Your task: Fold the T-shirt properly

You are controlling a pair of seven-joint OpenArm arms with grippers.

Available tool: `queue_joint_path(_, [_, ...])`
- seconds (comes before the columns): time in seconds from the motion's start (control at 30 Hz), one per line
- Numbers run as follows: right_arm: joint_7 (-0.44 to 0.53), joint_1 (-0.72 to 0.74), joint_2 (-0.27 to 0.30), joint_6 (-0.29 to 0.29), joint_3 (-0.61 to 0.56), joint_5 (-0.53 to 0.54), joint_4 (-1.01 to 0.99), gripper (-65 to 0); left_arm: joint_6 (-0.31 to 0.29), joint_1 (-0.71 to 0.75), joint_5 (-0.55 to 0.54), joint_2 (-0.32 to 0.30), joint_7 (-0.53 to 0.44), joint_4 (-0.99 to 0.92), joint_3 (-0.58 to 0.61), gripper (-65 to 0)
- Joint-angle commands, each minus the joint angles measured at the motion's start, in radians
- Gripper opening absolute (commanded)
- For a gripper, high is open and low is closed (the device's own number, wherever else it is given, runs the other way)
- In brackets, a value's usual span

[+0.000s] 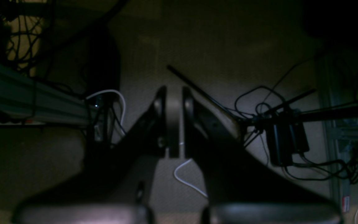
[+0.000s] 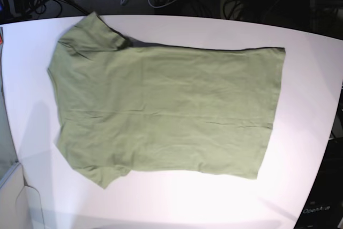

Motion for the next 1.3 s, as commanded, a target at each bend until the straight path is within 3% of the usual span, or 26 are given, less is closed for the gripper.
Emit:
queue_joint_path(0.0, [0.023, -0.019, 0.006, 0.003, 0.005, 0.007, -0.001, -65.0, -0.001, 0.03, -0.009, 0.001, 0.01, 0.065, -0.007, -64.4])
queue_joint_path(0.17, [0.023, -0.019, 0.009, 0.003, 0.008, 0.01, -0.001, -65.0, -0.001, 0.024, -0.011, 0.004, 0.217, 0.236, -0.007, -64.4])
queue_joint_path(0.33, [0.023, -0.019, 0.011, 0.003, 0.008, 0.012, 0.002, -65.0, -0.005, 0.023, -0.129, -0.014, 0.358, 0.346, -0.01, -64.4])
queue_joint_path(0.43, [0.026, -0.019, 0.011, 0.003, 0.008, 0.012, 0.003, -65.0, -0.054, 0.02, -0.186, -0.04, 0.442, 0.406, -0.047, -64.4])
queue_joint_path(0.57, [0.029, -0.023, 0.012, 0.003, 0.009, 0.013, 0.003, -65.0, -0.071, -0.025, -0.203, -0.036, 0.544, 0.467, -0.124, -64.4])
queue_joint_path(0.77, [0.155, -0.06, 0.009, 0.003, 0.047, 0.013, 0.0, -65.0, -0.077, -0.123, -0.203, -0.042, 0.663, 0.463, -0.213, -64.4])
queue_joint_path(0.93, [0.172, -0.074, 0.008, 0.003, 0.087, 0.013, 0.0, -65.0, -0.202, -0.209, -0.192, -0.046, 0.826, 0.457, -0.224, -64.4])
queue_joint_path(1.03, [0.175, -0.092, 0.009, 0.003, 0.129, 0.013, 0.005, -65.0, -0.237, -0.269, -0.144, -0.03, 0.898, 0.443, -0.256, -64.4])
queue_joint_path(1.13, [0.232, -0.111, 0.006, 0.008, 0.179, 0.013, 0.009, -65.0, -0.265, -0.319, -0.072, 0.004, 0.916, 0.423, -0.296, -64.4])
queue_joint_path(1.27, [0.224, -0.132, 0.006, 0.009, 0.212, 0.013, 0.063, -65.0, -0.337, -0.359, 0.009, 0.058, 0.915, 0.424, -0.352, -64.4])
